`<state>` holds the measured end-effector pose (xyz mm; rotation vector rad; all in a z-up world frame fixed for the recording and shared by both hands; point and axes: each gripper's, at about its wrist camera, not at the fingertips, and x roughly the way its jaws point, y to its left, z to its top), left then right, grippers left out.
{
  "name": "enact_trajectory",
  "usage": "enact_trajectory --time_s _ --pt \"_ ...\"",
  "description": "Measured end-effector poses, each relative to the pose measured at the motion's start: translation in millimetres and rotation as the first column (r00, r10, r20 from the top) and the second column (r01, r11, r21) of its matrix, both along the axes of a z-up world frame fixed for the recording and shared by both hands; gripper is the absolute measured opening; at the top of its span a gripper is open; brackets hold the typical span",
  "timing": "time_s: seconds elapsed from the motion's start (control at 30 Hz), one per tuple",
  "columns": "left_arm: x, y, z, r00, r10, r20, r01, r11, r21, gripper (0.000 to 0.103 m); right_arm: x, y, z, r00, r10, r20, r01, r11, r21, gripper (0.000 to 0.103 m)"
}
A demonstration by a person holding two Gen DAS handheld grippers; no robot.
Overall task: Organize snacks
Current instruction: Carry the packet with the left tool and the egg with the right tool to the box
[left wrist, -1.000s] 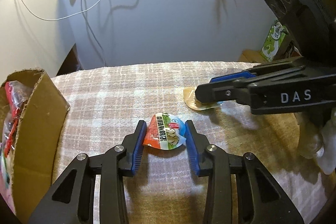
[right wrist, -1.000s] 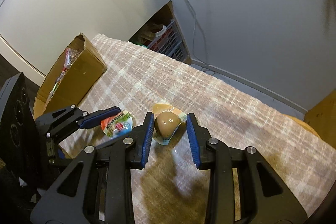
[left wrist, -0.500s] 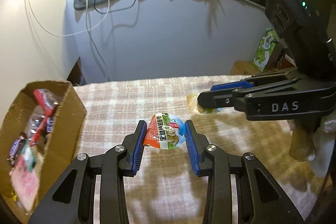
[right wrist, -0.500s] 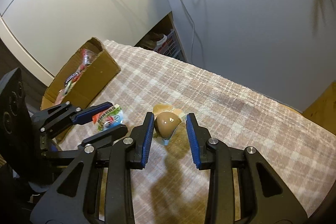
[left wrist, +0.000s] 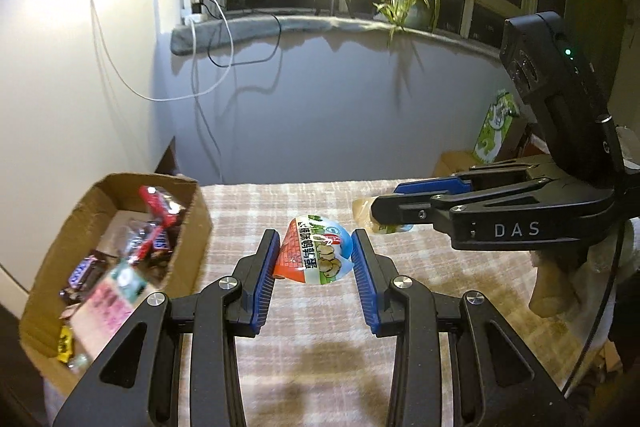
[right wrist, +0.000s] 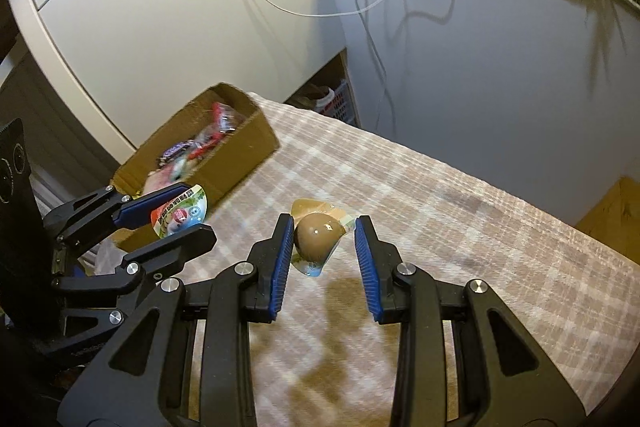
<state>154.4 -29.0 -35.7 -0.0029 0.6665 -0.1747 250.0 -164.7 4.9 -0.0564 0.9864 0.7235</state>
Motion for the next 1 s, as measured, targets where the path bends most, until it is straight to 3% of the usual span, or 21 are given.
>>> enact_trajectory --time_s 0.43,1.0 --pt "-30 58 18 0.996 0.072 0.054 -0.071 0.997 -0.028 0.035 -21 69 26 0.996 0.071 0.049 -0.071 0.997 0.003 0.033" --pt "-32 148 15 0.976 0.212 0.055 -0.208 0.976 -0.066 0.035 -20 175 21 0.984 0.17 0.058 -0.171 0.985 0.002 0.033"
